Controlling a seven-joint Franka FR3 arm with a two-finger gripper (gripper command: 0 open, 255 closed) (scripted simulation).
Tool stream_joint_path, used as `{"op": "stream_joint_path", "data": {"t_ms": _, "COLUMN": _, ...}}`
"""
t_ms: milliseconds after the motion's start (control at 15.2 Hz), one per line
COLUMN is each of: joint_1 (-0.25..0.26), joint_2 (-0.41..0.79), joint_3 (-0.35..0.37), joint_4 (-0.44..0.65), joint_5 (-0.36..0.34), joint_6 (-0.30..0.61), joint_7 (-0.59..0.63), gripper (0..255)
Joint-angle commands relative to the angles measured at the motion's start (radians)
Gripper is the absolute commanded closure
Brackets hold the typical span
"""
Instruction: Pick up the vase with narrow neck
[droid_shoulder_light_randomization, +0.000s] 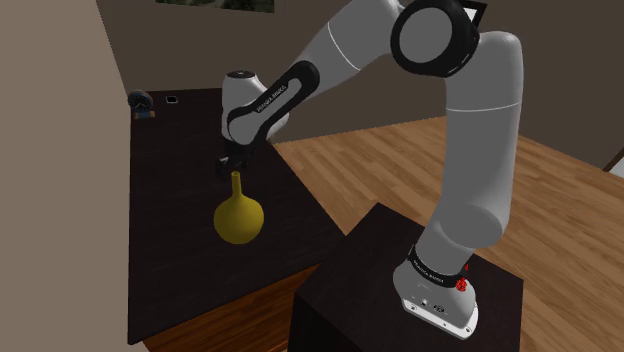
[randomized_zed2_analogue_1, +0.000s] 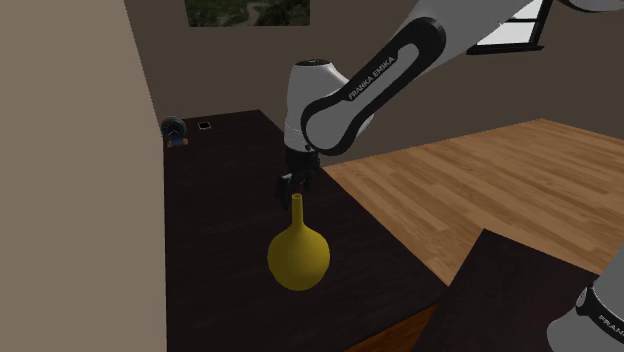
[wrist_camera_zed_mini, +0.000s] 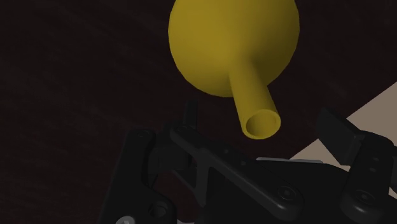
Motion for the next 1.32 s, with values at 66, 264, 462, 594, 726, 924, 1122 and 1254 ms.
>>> {"op": "stream_joint_path", "data": {"t_ms": 66, "joint_1": 0.003, "joint_2": 0.022, "joint_3": -0.004, "joint_4": -0.006, "joint_5": -0.007, "joint_6": 0.029, "joint_7": 0.005, "gripper": 0}}
{"op": "stream_joint_path", "data": {"t_ms": 264, "joint_1": 0.002, "joint_2": 0.021, "joint_3": -0.004, "joint_4": -0.007, "joint_5": -0.007, "joint_6": 0.029, "joint_7": 0.004, "gripper": 255}}
{"op": "stream_joint_path", "data": {"t_ms": 462, "joint_1": 0.002, "joint_2": 0.021, "joint_3": -0.004, "joint_4": -0.008, "joint_5": -0.007, "joint_6": 0.029, "joint_7": 0.004, "gripper": 255}}
{"op": "stream_joint_path", "data": {"t_ms": 594, "joint_1": 0.002, "joint_2": 0.021, "joint_3": -0.004, "joint_4": -0.008, "joint_5": -0.007, "joint_6": 0.029, "joint_7": 0.004, "gripper": 255}}
{"op": "stream_joint_path", "data": {"t_ms": 726, "joint_1": 0.002, "joint_2": 0.021, "joint_3": -0.004, "joint_4": -0.008, "joint_5": -0.007, "joint_6": 0.029, "joint_7": 0.004, "gripper": 255}}
{"op": "stream_joint_path", "data": {"t_ms": 924, "joint_1": 0.0, "joint_2": 0.003, "joint_3": -0.001, "joint_4": -0.004, "joint_5": -0.001, "joint_6": 0.008, "joint_7": 0.001, "gripper": 255}}
{"op": "stream_joint_path", "data": {"t_ms": 1122, "joint_1": -0.003, "joint_2": -0.024, "joint_3": 0.004, "joint_4": 0.002, "joint_5": 0.007, "joint_6": -0.025, "joint_7": -0.005, "gripper": 255}}
{"op": "stream_joint_path", "data": {"t_ms": 1254, "joint_1": -0.005, "joint_2": -0.042, "joint_3": 0.007, "joint_4": 0.006, "joint_5": 0.012, "joint_6": -0.047, "joint_7": -0.009, "gripper": 255}}
